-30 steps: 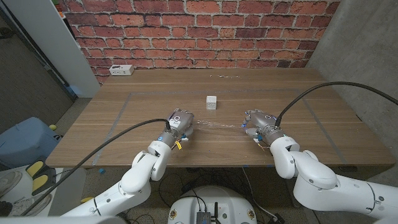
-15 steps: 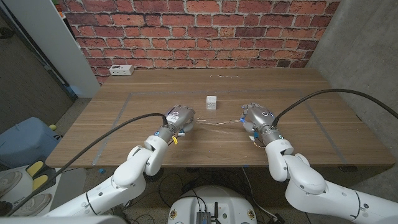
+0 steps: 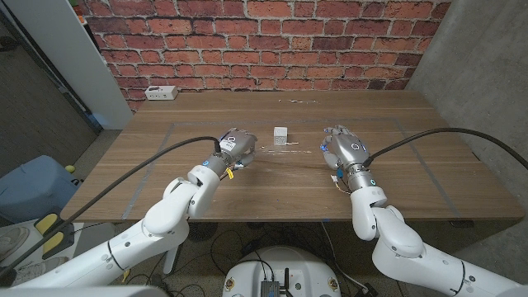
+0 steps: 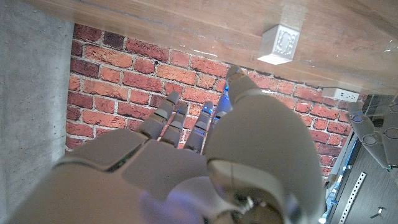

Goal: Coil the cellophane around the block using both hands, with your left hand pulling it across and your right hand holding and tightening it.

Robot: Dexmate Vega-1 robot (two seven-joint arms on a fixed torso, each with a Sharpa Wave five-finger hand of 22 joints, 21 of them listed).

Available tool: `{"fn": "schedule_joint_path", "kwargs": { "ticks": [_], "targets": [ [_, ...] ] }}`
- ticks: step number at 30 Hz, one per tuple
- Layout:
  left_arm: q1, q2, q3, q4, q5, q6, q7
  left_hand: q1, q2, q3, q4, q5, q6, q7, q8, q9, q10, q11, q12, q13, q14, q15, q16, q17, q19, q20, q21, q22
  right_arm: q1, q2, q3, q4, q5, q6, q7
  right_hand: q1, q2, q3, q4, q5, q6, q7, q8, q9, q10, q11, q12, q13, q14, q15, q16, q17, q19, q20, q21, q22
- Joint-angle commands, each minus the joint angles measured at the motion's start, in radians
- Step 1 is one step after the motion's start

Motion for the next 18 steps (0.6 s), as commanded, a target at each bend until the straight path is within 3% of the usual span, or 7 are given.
{"fn": "schedule_joint_path", "kwargs": {
  "ticks": [1,18],
  "targets": [
    [-0.038,-0.008,-0.012,-0.012,0.106,0.041,-0.086,-0.009,0.000,0.001,0.007,0.006,-0.002,-0.011,-0.004,0.000,-0.011,-0.004,-0.006,0.002,-0.008,-0.017,0.000,0.002,-0.007,0.004,0.001,0.002,-0.015,0.067,0.062,0.069,-0.041,0.073,-0.042,0.015,0.003,-0.004,0.000,-0.001,0.005,0.005,0.007,0.008,0.013,0.005,0.000,0.003,0.011,-0.163,0.006,0.002,0.004,-0.003,0.001,0.004],
    [-0.095,-0.053,-0.036,0.050,0.203,0.030,-0.052,-0.023,-0.011,-0.001,0.006,0.010,-0.001,-0.022,-0.009,0.002,-0.006,-0.014,-0.008,0.003,0.000,-0.024,0.007,0.002,-0.004,-0.002,0.003,0.002,0.048,0.127,0.096,0.171,-0.060,0.164,-0.052,0.016,0.003,-0.010,0.004,0.000,0.001,-0.001,0.020,0.026,0.022,0.002,-0.006,0.005,0.011,-0.159,0.005,0.002,0.000,0.005,-0.002,0.004]
  ]
}}
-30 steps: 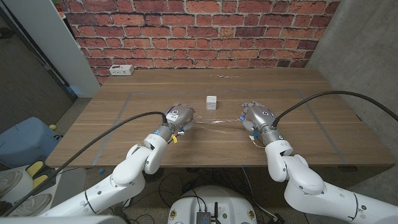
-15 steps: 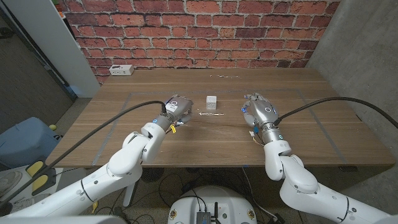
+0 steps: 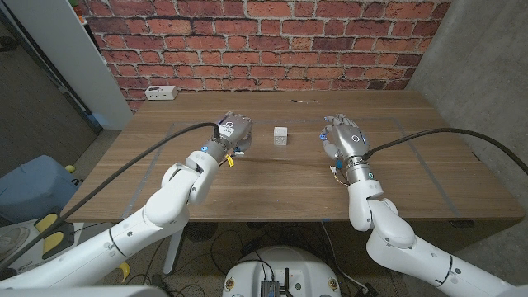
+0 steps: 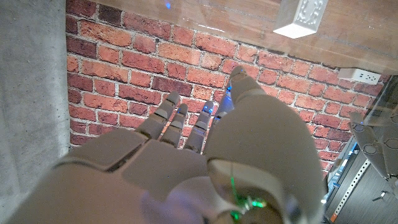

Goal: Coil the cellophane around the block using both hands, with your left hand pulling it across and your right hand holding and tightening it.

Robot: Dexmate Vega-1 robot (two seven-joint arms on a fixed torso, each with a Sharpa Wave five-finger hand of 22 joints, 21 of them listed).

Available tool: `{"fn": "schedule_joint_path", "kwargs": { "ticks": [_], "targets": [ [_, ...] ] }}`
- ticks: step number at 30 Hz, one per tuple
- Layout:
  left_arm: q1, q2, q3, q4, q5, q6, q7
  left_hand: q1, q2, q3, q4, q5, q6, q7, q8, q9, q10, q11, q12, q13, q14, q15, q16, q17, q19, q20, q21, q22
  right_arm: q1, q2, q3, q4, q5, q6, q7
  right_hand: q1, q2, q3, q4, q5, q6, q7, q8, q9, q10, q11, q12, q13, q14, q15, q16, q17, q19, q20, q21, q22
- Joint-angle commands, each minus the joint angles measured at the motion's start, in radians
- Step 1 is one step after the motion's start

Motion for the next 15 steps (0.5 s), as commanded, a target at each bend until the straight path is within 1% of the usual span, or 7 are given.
{"fn": "schedule_joint_path", "kwargs": {
  "ticks": [1,3,6,7,12,13,15],
  "targets": [
    [-0.059,-0.037,-0.017,0.057,0.062,-0.008,0.017,-0.007,0.001,0.002,-0.002,0.004,0.007,0.004,0.001,0.004,0.011,-0.007,0.000,0.003,0.012,-0.027,0.007,0.002,0.000,-0.005,0.003,0.002,0.044,0.045,0.027,0.078,-0.015,0.082,-0.013,0.010,-0.002,-0.003,0.001,0.000,0.002,-0.001,0.013,0.009,0.008,-0.004,-0.002,0.005,0.005,-0.153,0.005,0.002,-0.001,0.006,-0.002,0.004],
    [-0.070,-0.045,-0.015,0.071,0.070,-0.012,0.030,-0.006,-0.001,0.003,-0.004,0.004,0.008,0.005,0.002,0.007,0.016,-0.013,0.002,0.004,0.014,-0.031,0.008,0.001,0.003,-0.009,0.004,0.002,0.054,0.056,0.027,0.097,-0.020,0.092,-0.027,0.010,-0.002,-0.004,0.001,0.001,0.001,-0.002,0.014,0.011,0.008,-0.004,-0.003,0.005,0.006,-0.153,0.005,0.002,-0.001,0.007,-0.003,0.004],
    [-0.091,-0.052,-0.012,0.089,0.077,-0.019,0.038,-0.006,-0.001,0.004,-0.005,0.004,0.012,0.005,0.004,0.010,0.020,-0.012,0.003,0.004,0.016,-0.036,0.008,0.001,0.003,-0.010,0.005,0.002,0.070,0.070,0.030,0.123,-0.016,0.115,-0.043,0.010,-0.002,-0.004,0.001,0.001,0.001,-0.002,0.015,0.013,0.008,-0.004,-0.004,0.005,0.005,-0.153,0.005,0.002,-0.001,0.006,-0.003,0.004],
    [-0.105,-0.058,-0.009,0.102,0.083,-0.024,0.041,-0.005,-0.002,0.005,-0.007,0.004,0.016,0.005,0.006,0.011,0.021,-0.013,0.003,0.004,0.017,-0.037,0.008,0.001,0.004,-0.010,0.005,0.002,0.083,0.074,0.030,0.138,-0.011,0.127,-0.040,0.010,-0.002,-0.005,0.001,0.001,0.000,-0.002,0.016,0.014,0.008,-0.004,-0.004,0.005,0.006,-0.153,0.005,0.002,-0.002,0.007,-0.003,0.004],
    [-0.139,-0.074,0.005,0.133,0.107,-0.029,0.055,-0.004,-0.002,0.007,-0.008,0.004,0.019,0.005,0.008,0.015,0.030,-0.018,0.005,0.004,0.020,-0.044,0.009,0.000,0.005,-0.014,0.006,0.002,0.114,0.096,0.027,0.183,-0.006,0.155,-0.054,0.009,-0.002,-0.006,0.003,0.001,0.000,-0.003,0.019,0.018,0.009,-0.006,-0.006,0.005,0.006,-0.156,0.005,0.003,-0.002,0.006,-0.004,0.003],
    [-0.139,-0.074,0.006,0.134,0.108,-0.029,0.055,-0.005,-0.002,0.007,-0.009,0.004,0.019,0.003,0.008,0.015,0.030,-0.018,0.005,0.004,0.020,-0.044,0.009,0.000,0.005,-0.014,0.005,0.002,0.114,0.096,0.028,0.184,-0.007,0.156,-0.055,0.009,-0.002,-0.006,0.003,0.001,-0.001,-0.004,0.019,0.019,0.009,-0.006,-0.007,0.006,0.005,-0.156,0.004,0.003,-0.003,0.006,-0.004,0.003],
    [-0.158,-0.086,0.013,0.156,0.118,-0.029,0.065,-0.005,-0.003,0.007,-0.009,0.004,0.020,0.003,0.008,0.017,0.032,-0.018,0.005,0.004,0.021,-0.046,0.008,0.000,0.005,-0.015,0.005,0.002,0.135,0.107,0.026,0.210,0.001,0.174,-0.058,0.009,-0.002,-0.007,0.003,0.001,-0.002,-0.003,0.020,0.020,0.010,-0.006,-0.007,0.006,0.005,-0.156,0.004,0.003,-0.002,0.006,-0.004,0.003]
  ]
}}
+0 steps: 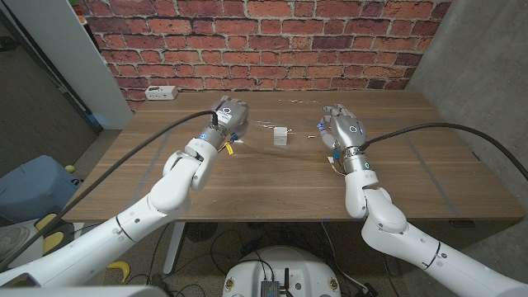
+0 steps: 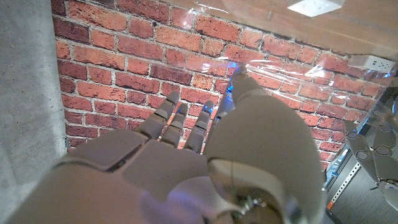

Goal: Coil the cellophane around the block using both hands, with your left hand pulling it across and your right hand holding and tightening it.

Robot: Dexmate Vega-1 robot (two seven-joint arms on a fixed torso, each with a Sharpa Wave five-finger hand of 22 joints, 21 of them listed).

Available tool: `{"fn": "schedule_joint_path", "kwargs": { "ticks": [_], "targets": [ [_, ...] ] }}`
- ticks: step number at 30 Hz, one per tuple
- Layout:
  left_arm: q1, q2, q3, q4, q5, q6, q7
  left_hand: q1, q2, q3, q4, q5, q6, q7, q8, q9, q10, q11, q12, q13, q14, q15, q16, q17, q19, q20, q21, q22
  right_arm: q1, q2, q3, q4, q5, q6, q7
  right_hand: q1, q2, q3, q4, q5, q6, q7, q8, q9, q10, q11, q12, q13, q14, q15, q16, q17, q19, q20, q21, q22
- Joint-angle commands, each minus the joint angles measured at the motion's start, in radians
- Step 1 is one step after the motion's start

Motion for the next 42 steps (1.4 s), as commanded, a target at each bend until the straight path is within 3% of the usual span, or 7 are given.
{"fn": "schedule_joint_path", "kwargs": {
  "ticks": [1,23,42],
  "targets": [
    [-0.083,-0.044,0.026,0.084,0.055,-0.015,0.038,0.004,0.006,0.004,-0.006,0.004,0.008,-0.004,0.007,0.005,0.016,-0.001,0.006,0.004,0.013,-0.047,0.003,0.003,-0.001,-0.009,0.005,0.002,0.083,0.056,-0.001,0.120,0.012,0.076,-0.030,0.009,-0.001,-0.002,0.000,0.005,0.001,0.000,0.009,0.006,0.006,-0.003,-0.005,0.006,0.006,-0.156,0.004,0.003,0.002,0.002,0.000,0.003],
    [-0.233,-0.125,0.117,0.261,0.092,-0.002,0.066,0.002,0.001,0.006,-0.010,0.004,0.021,-0.006,0.011,0.012,0.027,-0.006,0.005,0.004,0.018,-0.057,0.003,0.002,0.003,-0.017,0.007,0.002,0.242,0.093,-0.029,0.308,0.057,0.165,-0.024,0.006,0.000,-0.009,0.005,0.004,-0.006,-0.011,0.015,0.014,0.007,-0.006,-0.015,0.007,0.006,-0.161,0.003,0.003,0.002,-0.003,-0.002,0.003],
    [-0.332,-0.195,0.199,0.433,0.051,0.055,0.163,0.000,-0.002,0.008,-0.013,0.006,0.029,-0.007,0.007,0.011,0.049,-0.013,0.009,0.005,0.027,-0.067,0.004,0.002,0.008,-0.021,0.010,0.001,0.403,0.154,-0.091,0.537,0.094,0.231,-0.048,0.003,0.004,-0.013,0.009,0.004,-0.018,-0.019,0.012,0.012,0.009,-0.011,-0.021,0.008,0.011,-0.166,0.004,0.005,0.008,-0.009,-0.002,0.003]
  ]
}}
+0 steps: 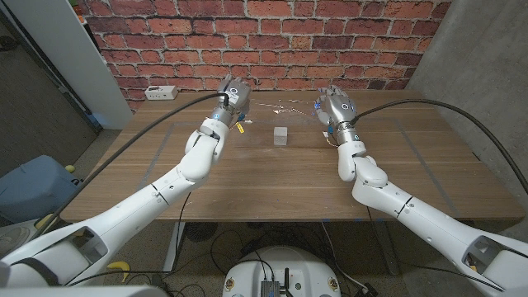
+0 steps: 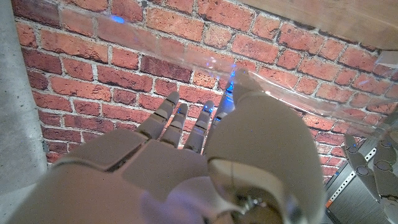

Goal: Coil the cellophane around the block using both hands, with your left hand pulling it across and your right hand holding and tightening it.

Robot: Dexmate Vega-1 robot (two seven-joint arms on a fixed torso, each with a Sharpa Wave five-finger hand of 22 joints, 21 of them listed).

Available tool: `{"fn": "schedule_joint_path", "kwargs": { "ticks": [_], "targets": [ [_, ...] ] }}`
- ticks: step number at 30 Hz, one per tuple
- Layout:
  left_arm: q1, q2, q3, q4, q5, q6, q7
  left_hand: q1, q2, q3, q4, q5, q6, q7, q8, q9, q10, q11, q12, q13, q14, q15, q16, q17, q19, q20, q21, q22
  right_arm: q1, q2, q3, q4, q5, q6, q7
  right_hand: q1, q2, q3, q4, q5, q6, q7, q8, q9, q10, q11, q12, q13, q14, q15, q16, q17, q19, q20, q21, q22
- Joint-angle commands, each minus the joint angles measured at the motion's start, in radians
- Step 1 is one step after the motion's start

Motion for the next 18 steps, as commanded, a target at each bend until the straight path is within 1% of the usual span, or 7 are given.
{"fn": "schedule_joint_path", "kwargs": {
  "ticks": [1,6,7,9,10,11,18],
  "targets": [
    [-0.067,-0.040,0.057,0.109,-0.029,0.031,0.049,0.003,0.001,0.000,-0.005,0.009,0.011,0.001,0.001,0.002,0.011,-0.005,0.003,0.005,0.012,-0.062,0.004,0.001,0.004,-0.004,0.010,0.001,0.105,0.037,-0.044,0.143,0.023,0.037,0.003,0.003,0.005,-0.004,0.002,0.008,-0.001,-0.004,0.005,-0.001,0.003,-0.006,0.000,0.004,0.011,-0.166,0.004,0.005,0.008,-0.009,-0.002,0.003],
    [-0.105,-0.057,0.093,0.176,-0.034,0.035,0.072,0.003,-0.001,0.000,-0.006,0.009,0.014,0.003,0.000,0.001,0.014,-0.006,0.002,0.005,0.014,-0.065,0.004,0.001,0.006,-0.007,0.011,0.001,0.145,0.051,-0.067,0.200,0.033,0.039,0.018,0.003,0.006,-0.005,0.003,0.008,-0.004,-0.006,0.004,-0.002,0.003,-0.006,-0.002,0.004,0.011,-0.168,0.004,0.005,0.008,-0.011,-0.002,0.003],
    [-0.108,-0.056,0.097,0.176,-0.037,0.038,0.073,0.004,-0.001,0.000,-0.007,0.009,0.014,0.003,0.000,0.001,0.014,-0.005,0.002,0.005,0.014,-0.065,0.003,0.001,0.006,-0.007,0.011,0.001,0.146,0.050,-0.069,0.200,0.035,0.038,0.017,0.002,0.006,-0.005,0.003,0.008,-0.005,-0.006,0.004,-0.002,0.004,-0.006,-0.002,0.004,0.011,-0.168,0.004,0.006,0.008,-0.011,-0.002,0.003],
    [-0.126,-0.066,0.110,0.211,-0.043,0.040,0.089,0.004,-0.001,0.000,-0.007,0.009,0.016,0.003,0.000,0.000,0.015,-0.006,0.002,0.005,0.015,-0.067,0.004,0.000,0.007,-0.007,0.011,0.001,0.163,0.053,-0.081,0.219,0.034,0.032,0.030,0.002,0.006,-0.005,0.003,0.008,-0.005,-0.005,0.004,-0.002,0.004,-0.007,-0.003,0.004,0.011,-0.168,0.004,0.006,0.009,-0.011,-0.002,0.003],
    [-0.128,-0.065,0.114,0.211,-0.046,0.042,0.091,0.004,-0.001,0.000,-0.007,0.009,0.017,0.002,0.000,0.000,0.016,-0.007,0.003,0.005,0.015,-0.067,0.004,0.001,0.007,-0.008,0.011,0.001,0.164,0.052,-0.082,0.219,0.036,0.031,0.030,0.002,0.006,-0.006,0.003,0.008,-0.005,-0.005,0.004,-0.002,0.004,-0.006,-0.003,0.004,0.011,-0.168,0.004,0.006,0.009,-0.012,-0.002,0.003],
    [-0.140,-0.075,0.120,0.238,-0.054,0.041,0.102,0.004,-0.003,-0.001,-0.008,0.009,0.020,0.002,0.000,0.000,0.021,-0.008,0.004,0.005,0.015,-0.068,0.004,0.001,0.011,-0.010,0.013,0.001,0.175,0.056,-0.089,0.235,0.036,0.029,0.038,0.002,0.006,-0.006,0.003,0.008,-0.007,-0.007,0.004,-0.002,0.004,-0.006,-0.003,0.004,0.011,-0.168,0.004,0.006,0.008,-0.012,-0.002,0.003],
    [-0.198,-0.113,0.173,0.347,-0.082,0.046,0.166,0.006,-0.002,-0.002,-0.009,0.009,0.025,0.005,-0.002,-0.002,0.033,-0.009,0.006,0.005,0.023,-0.071,0.006,0.001,0.021,-0.018,0.017,0.002,0.214,0.064,-0.116,0.274,0.040,0.008,0.066,0.003,0.007,-0.006,0.004,0.008,-0.008,-0.006,0.004,-0.003,0.004,-0.006,-0.005,0.005,0.011,-0.169,0.004,0.006,0.008,-0.012,-0.003,0.003]
  ]
}}
